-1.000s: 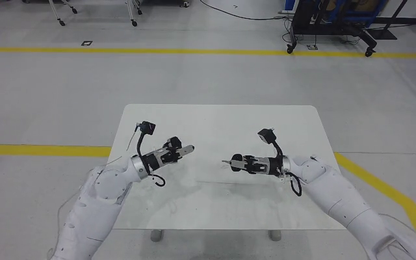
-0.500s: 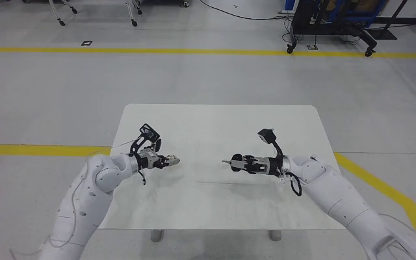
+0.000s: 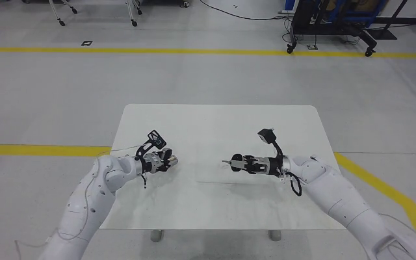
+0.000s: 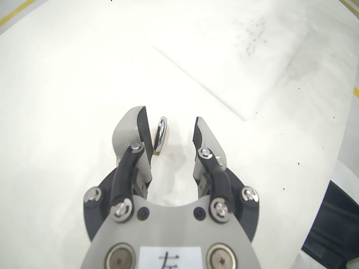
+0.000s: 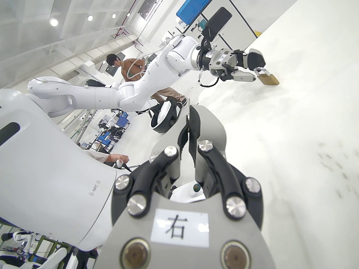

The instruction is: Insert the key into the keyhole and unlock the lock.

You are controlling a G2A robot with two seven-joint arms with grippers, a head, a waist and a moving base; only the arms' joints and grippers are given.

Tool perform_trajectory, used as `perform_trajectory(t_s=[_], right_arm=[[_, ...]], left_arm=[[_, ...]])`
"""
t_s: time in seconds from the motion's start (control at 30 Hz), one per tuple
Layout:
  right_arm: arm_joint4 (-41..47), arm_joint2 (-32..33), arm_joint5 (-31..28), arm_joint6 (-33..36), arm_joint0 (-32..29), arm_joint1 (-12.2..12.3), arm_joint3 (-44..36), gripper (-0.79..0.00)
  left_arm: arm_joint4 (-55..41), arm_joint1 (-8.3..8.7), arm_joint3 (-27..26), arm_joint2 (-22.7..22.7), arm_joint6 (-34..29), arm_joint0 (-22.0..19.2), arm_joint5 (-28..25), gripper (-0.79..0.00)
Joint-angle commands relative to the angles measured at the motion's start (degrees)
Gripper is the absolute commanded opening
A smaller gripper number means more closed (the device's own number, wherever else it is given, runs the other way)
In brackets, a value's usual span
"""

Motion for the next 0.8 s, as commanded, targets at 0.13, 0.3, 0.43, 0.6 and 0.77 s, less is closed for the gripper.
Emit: perform_trajectory(t_s=[0.13, 0.3, 0.43, 0.6, 0.77], right_arm=[[0.0, 0.0, 0.0, 0.0, 0.0, 0.0, 0.0, -0.785], [0.0, 0.0, 0.0, 0.0, 0.0, 0.0, 0.0, -0.785], [0.0, 0.0, 0.0, 0.0, 0.0, 0.0, 0.0, -0.785], [0.0, 0.0, 0.0, 0.0, 0.0, 0.0, 0.0, -0.785], [0.0, 0.0, 0.0, 0.0, 0.0, 0.0, 0.0, -0.785]], left_arm=[[1.2, -0.05, 0.6, 0.8, 0.2, -0.5, 0.8, -0.533], [2.4, -0.13, 1.1, 1.7, 0.3, -0.7, 1.5, -0.773], [2.4, -0.29, 1.4, 2.1, 1.0, -0.6, 3.3, -0.785], [2.8, -0.59, 1.7, 3.4, 0.5, -0.7, 4.6, -0.785], [3.0, -0.77, 1.6, 4.0, 1.2, -0.8, 5.5, -0.785]])
